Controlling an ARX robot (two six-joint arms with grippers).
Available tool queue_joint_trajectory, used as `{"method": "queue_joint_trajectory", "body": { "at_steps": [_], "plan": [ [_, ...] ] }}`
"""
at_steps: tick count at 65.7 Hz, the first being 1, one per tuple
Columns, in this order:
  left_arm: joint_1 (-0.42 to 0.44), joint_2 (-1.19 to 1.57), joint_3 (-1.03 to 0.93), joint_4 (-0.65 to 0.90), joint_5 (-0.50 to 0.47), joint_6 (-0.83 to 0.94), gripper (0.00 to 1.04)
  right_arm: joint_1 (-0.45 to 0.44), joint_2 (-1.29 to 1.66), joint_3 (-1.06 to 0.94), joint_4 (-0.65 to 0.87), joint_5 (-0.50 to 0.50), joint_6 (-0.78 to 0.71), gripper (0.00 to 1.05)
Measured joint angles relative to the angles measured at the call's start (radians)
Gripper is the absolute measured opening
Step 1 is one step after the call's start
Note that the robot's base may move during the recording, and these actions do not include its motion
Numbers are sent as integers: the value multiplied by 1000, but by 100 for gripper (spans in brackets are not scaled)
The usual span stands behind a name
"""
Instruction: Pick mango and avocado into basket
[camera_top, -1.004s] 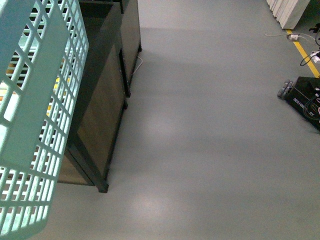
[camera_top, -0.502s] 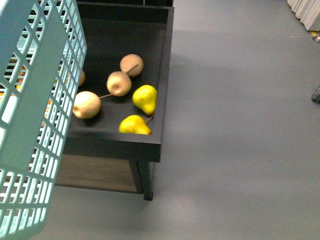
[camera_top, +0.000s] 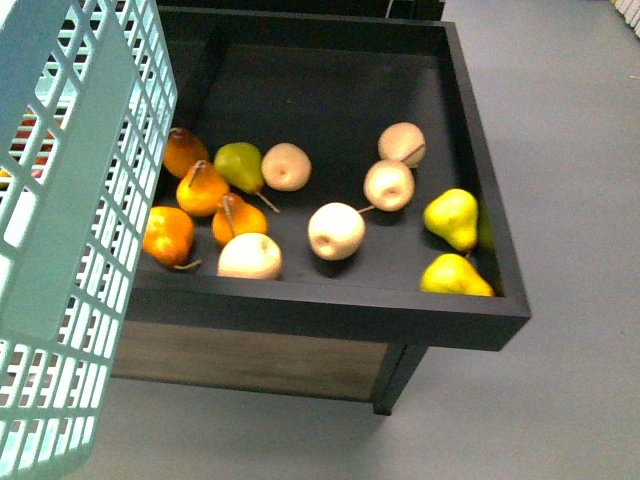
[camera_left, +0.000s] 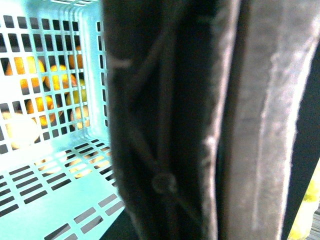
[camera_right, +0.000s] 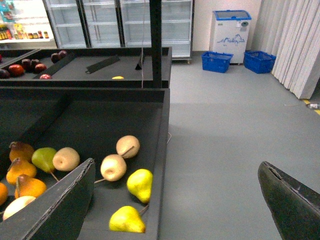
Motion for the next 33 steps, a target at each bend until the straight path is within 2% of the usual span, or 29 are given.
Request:
{"method": "queue_joint_trajectory", "body": {
  "at_steps": [33],
  "plan": [
    [0, 0, 0, 0, -1, 0, 14, 0, 0, 0, 0, -1, 0, 96]
  ]
}}
